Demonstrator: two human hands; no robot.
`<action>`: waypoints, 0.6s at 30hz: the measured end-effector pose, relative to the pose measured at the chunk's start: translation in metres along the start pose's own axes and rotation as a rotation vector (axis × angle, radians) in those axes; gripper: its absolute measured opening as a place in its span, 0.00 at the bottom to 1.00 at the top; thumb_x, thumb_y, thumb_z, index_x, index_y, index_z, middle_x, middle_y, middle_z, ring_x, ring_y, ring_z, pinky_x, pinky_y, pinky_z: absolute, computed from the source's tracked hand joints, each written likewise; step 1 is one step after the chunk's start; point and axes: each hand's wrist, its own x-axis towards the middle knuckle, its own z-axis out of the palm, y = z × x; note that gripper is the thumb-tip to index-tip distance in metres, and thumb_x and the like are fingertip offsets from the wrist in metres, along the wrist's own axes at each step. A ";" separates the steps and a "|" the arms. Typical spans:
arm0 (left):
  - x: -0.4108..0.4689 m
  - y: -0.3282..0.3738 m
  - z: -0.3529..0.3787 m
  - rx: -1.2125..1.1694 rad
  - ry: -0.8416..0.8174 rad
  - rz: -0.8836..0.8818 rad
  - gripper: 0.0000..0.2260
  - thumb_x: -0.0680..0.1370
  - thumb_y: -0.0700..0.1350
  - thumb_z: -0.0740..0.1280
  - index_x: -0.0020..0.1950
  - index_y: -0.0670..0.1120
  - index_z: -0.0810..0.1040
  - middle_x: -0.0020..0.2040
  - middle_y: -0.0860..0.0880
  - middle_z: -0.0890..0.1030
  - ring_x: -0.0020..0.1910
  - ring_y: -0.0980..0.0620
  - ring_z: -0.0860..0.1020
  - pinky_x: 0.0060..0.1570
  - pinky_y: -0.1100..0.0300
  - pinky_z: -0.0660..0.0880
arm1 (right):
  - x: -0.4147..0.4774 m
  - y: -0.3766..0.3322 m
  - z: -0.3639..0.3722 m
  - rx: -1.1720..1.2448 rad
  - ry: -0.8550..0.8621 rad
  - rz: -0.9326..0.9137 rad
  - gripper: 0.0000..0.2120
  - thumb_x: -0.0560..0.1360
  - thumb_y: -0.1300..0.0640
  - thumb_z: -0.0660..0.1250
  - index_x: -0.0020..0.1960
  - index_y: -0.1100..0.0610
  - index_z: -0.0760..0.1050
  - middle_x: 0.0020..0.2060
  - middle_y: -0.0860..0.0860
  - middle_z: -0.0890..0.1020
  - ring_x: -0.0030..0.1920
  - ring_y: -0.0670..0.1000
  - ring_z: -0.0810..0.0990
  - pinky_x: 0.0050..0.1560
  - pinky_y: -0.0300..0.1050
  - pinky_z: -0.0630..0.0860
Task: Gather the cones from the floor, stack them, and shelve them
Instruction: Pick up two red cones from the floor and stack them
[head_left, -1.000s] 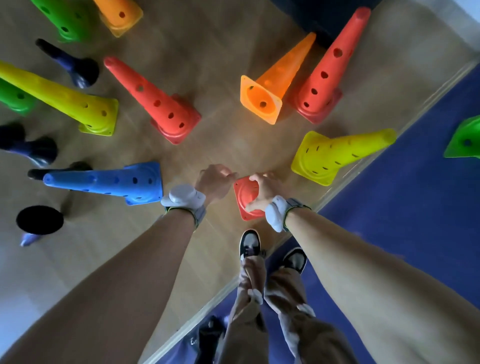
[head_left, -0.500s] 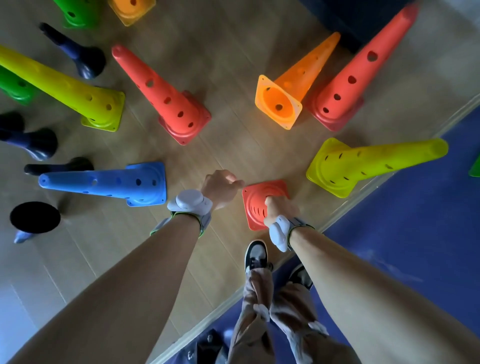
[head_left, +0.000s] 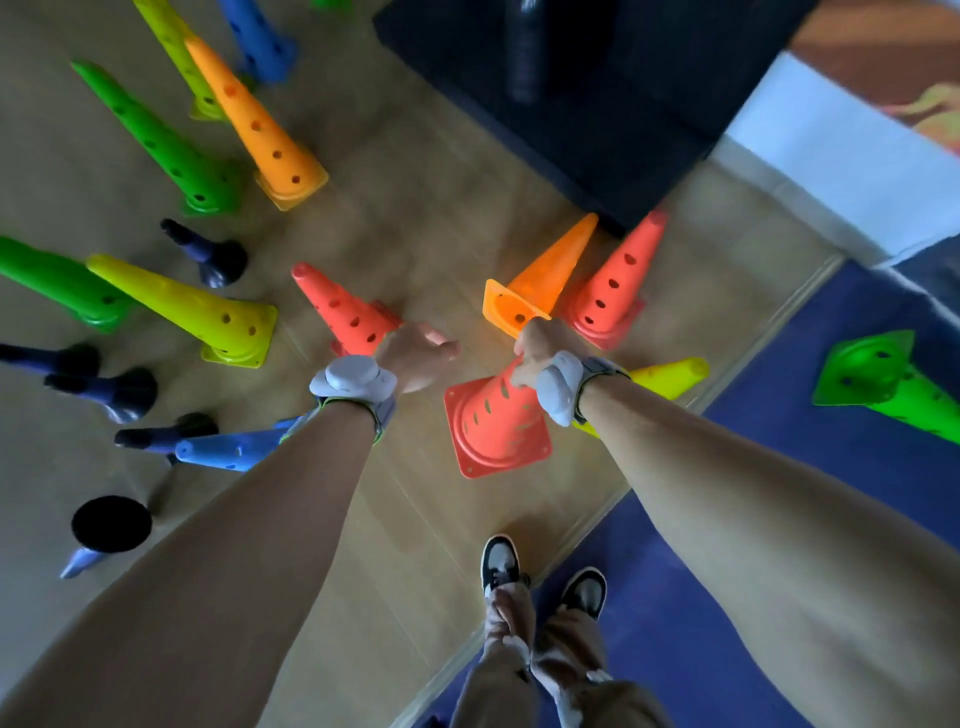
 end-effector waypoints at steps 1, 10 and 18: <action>-0.008 0.012 -0.015 0.015 0.011 0.027 0.16 0.78 0.53 0.64 0.61 0.47 0.79 0.60 0.47 0.81 0.59 0.47 0.78 0.59 0.57 0.73 | -0.010 -0.005 -0.023 0.019 0.038 -0.023 0.06 0.71 0.65 0.66 0.38 0.56 0.71 0.39 0.53 0.75 0.44 0.57 0.76 0.41 0.40 0.70; -0.033 0.161 -0.138 0.049 0.102 0.277 0.18 0.77 0.56 0.64 0.63 0.47 0.77 0.62 0.47 0.79 0.60 0.46 0.77 0.62 0.51 0.73 | -0.077 -0.003 -0.276 0.120 0.312 -0.100 0.10 0.71 0.53 0.72 0.48 0.50 0.72 0.46 0.52 0.75 0.46 0.53 0.73 0.50 0.45 0.73; -0.012 0.323 -0.123 0.169 0.058 0.516 0.20 0.76 0.58 0.65 0.61 0.46 0.79 0.61 0.49 0.80 0.60 0.48 0.77 0.60 0.55 0.73 | -0.096 0.086 -0.427 0.136 0.639 0.080 0.08 0.62 0.55 0.71 0.32 0.54 0.72 0.30 0.51 0.71 0.32 0.52 0.70 0.30 0.37 0.68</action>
